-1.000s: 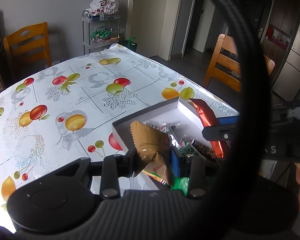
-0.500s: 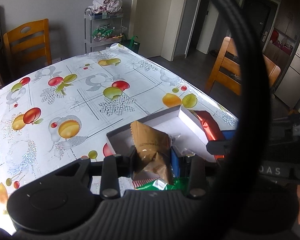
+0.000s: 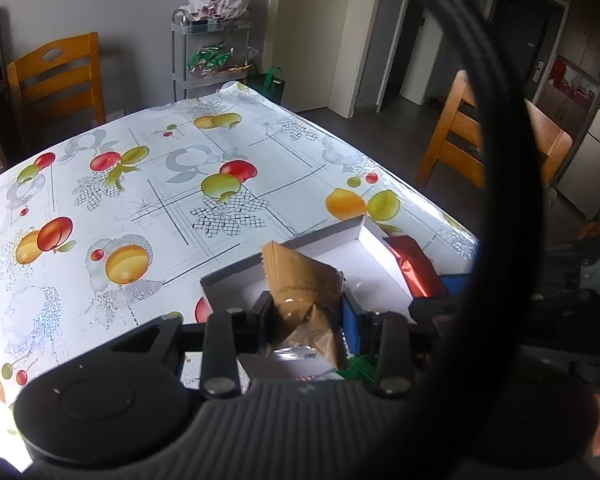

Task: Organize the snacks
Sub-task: 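Lower both snacks into the white box and open both tools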

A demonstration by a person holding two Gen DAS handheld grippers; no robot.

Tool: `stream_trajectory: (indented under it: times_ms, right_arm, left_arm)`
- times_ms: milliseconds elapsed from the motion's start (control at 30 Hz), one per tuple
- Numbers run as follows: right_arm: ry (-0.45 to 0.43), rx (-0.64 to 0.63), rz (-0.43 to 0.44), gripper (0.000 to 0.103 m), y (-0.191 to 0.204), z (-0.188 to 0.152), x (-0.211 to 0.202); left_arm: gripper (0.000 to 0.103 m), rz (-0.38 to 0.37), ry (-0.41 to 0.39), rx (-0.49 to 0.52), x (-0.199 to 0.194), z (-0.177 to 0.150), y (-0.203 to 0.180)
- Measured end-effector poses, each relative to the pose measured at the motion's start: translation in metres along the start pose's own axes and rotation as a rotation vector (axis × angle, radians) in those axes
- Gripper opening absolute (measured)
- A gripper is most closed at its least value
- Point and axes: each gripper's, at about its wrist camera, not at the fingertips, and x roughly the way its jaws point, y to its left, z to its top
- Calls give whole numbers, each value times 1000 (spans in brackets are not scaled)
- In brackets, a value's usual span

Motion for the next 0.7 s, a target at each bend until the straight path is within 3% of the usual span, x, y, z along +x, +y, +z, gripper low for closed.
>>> stream_trajectory:
  times_ms: [700]
  right_arm:
    - [66, -20, 25, 25, -5, 0, 30]
  left_arm:
    - [33, 14, 88, -43, 44, 11, 11]
